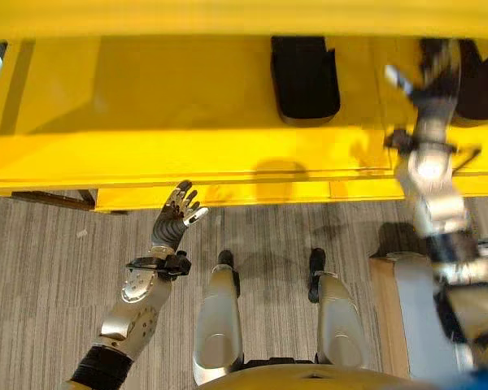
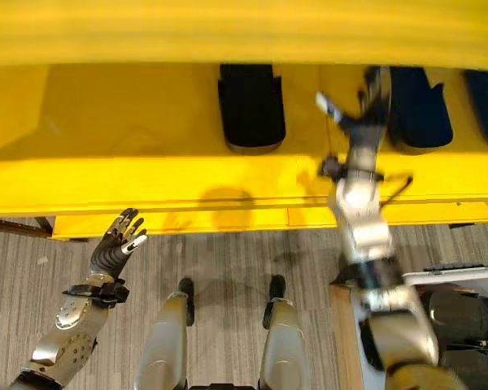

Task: Move parts from the plastic box to the shelf.

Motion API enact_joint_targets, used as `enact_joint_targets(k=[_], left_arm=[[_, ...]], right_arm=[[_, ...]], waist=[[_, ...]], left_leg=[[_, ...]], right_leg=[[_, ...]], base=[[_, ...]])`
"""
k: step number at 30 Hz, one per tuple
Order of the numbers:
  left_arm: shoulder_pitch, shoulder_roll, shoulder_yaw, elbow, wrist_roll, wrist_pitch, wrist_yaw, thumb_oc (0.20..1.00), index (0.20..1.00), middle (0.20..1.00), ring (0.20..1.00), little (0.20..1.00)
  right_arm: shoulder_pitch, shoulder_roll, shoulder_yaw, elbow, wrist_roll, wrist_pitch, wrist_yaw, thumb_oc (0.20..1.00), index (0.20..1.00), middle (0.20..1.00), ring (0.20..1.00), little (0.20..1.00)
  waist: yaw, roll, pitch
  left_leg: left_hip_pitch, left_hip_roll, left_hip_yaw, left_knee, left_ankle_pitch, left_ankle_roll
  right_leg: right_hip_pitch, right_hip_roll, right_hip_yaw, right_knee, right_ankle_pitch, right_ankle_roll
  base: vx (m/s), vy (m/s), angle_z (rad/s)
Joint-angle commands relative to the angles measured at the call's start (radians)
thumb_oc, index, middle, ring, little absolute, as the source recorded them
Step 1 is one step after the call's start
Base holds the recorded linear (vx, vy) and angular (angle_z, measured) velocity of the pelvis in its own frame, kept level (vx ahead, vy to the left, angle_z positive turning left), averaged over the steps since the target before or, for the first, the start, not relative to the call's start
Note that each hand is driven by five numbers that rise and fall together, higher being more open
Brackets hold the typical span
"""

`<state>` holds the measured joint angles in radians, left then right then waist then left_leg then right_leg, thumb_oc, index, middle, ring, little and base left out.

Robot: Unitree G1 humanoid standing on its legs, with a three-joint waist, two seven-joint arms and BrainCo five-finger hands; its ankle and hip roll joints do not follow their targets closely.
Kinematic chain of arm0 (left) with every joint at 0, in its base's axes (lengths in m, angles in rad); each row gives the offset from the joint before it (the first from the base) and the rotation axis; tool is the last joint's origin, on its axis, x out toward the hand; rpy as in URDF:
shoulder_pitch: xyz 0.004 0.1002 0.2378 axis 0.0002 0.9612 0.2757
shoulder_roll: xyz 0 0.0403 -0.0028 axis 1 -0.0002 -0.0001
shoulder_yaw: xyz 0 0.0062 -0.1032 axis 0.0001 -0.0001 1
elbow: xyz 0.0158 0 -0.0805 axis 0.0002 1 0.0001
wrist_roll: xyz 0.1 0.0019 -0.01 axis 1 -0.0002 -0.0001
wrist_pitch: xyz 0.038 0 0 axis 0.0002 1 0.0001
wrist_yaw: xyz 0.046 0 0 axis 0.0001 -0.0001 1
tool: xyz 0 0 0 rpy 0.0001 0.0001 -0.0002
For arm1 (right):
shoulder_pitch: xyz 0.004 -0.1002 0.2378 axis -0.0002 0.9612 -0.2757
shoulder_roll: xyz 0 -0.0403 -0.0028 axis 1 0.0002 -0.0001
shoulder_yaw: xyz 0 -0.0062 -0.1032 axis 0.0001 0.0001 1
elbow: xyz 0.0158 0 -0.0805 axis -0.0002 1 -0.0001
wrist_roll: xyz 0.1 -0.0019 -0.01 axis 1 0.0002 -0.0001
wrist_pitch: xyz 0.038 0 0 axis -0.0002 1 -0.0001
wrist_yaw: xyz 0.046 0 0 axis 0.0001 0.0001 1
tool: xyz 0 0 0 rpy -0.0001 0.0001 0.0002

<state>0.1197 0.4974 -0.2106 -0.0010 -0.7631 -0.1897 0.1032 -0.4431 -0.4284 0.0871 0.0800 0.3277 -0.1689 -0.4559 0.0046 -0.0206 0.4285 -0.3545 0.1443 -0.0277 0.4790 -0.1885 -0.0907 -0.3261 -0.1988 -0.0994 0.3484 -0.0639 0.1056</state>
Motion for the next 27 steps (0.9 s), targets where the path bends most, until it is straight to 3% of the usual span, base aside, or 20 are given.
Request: enact_joint_targets(k=[1, 4, 7, 11, 16, 23, 25, 27], left_arm=[[-0.041, 0.003, 0.000, -0.021, 0.051, -0.042, -0.066, 1.000, 1.000, 1.000, 1.000, 1.000], [-0.023, -0.028, 0.006, -0.002, 0.069, -0.035, -0.088, 1.000, 1.000, 1.000, 1.000, 1.000], [0.045, -0.071, 0.054, 0.002, 0.100, -0.035, -0.120, 1.000, 1.000, 1.000, 1.000, 1.000], [0.084, -0.116, 0.091, 0.020, 0.117, -0.053, -0.136, 1.000, 1.000, 1.000, 1.000, 1.000], [0.105, -0.154, 0.117, 0.042, 0.140, -0.065, -0.136, 1.000, 1.000, 1.000, 1.000, 1.000], [0.114, -0.201, 0.103, 0.066, 0.128, -0.076, -0.147, 1.000, 1.000, 1.000, 1.000, 1.000], [0.097, -0.203, 0.089, 0.079, 0.122, -0.078, -0.152, 1.000, 1.000, 1.000, 1.000, 1.000], [0.100, -0.209, 0.082, 0.078, 0.124, -0.079, -0.154, 1.000, 1.000, 1.000, 1.000, 1.000]], right_arm=[[-0.035, 0.006, -0.044, -0.014, -0.042, -0.081, 0.068, 1.000, 1.000, 1.000, 1.000, 1.000], [0.114, 0.042, -0.072, -0.090, -0.046, -0.096, 0.118, 1.000, 1.000, 1.000, 1.000, 1.000], [0.362, 0.042, -0.112, -0.233, -0.055, -0.109, 0.231, 1.000, 1.000, 1.000, 1.000, 1.000], [0.539, 0.047, -0.124, -0.296, -0.045, -0.123, 0.315, 1.000, 1.000, 1.000, 1.000, 1.000], [0.636, 0.039, -0.131, -0.319, -0.056, -0.119, 0.362, 1.000, 1.000, 1.000, 1.000, 1.000], [0.664, 0.009, -0.131, -0.339, -0.054, -0.141, 0.381, 1.000, 1.000, 1.000, 1.000, 1.000], [0.669, 0.002, -0.140, -0.336, -0.049, -0.144, 0.376, 1.000, 1.000, 1.000, 1.000, 1.000], [0.672, 0.005, -0.137, -0.337, -0.053, -0.145, 0.376, 1.000, 1.000, 1.000, 1.000, 1.000]], waist=[[0.004, -0.019, -0.077], [-0.010, -0.027, -0.117], [-0.048, -0.023, -0.216], [-0.080, -0.003, -0.284], [-0.103, 0.017, -0.325], [-0.114, 0.037, -0.320], [-0.122, 0.032, -0.307], [-0.115, 0.019, -0.293]], left_leg=[[0.025, 0.017, -0.037, -0.088, 0.100, -0.004], [0.098, 0.031, -0.030, -0.186, 0.143, -0.007], [0.251, 0.073, 0.018, -0.404, 0.226, -0.012], [0.330, 0.098, 0.057, -0.507, 0.271, -0.027], [0.372, 0.139, 0.084, -0.537, 0.305, -0.042], [0.345, 0.192, 0.084, -0.501, 0.376, -0.052], [0.314, 0.174, 0.087, -0.442, 0.361, -0.040], [0.301, 0.100, 0.053, -0.381, 0.280, -0.016]], right_leg=[[0.053, 0.014, -0.052, 0.088, -0.057, -0.016], [0.113, 0.027, -0.069, 0.020, -0.043, -0.011], [0.216, 0.060, -0.069, -0.147, 0.007, 0.006], [0.279, 0.082, -0.053, -0.236, 0.020, 0.010], [0.292, 0.126, -0.018, -0.234, -0.002, -0.013], [0.301, 0.200, 0.022, -0.274, -0.006, -0.063], [0.313, 0.196, 0.019, -0.301, 0.005, -0.073], [0.335, 0.182, 0.024, -0.329, 0.019, -0.073]], base=[[0.16, -0.092, -0.05], [0.14, -0.056, 0.12], [0.22, -0.026, -0.06], [0.11, -0.008, -0.18], [0.04, -0.087, -0.23], [-0.03, -0.157, -0.18], [-0.05, -0.111, -0.16], [-0.01, -0.114, 0.07]])
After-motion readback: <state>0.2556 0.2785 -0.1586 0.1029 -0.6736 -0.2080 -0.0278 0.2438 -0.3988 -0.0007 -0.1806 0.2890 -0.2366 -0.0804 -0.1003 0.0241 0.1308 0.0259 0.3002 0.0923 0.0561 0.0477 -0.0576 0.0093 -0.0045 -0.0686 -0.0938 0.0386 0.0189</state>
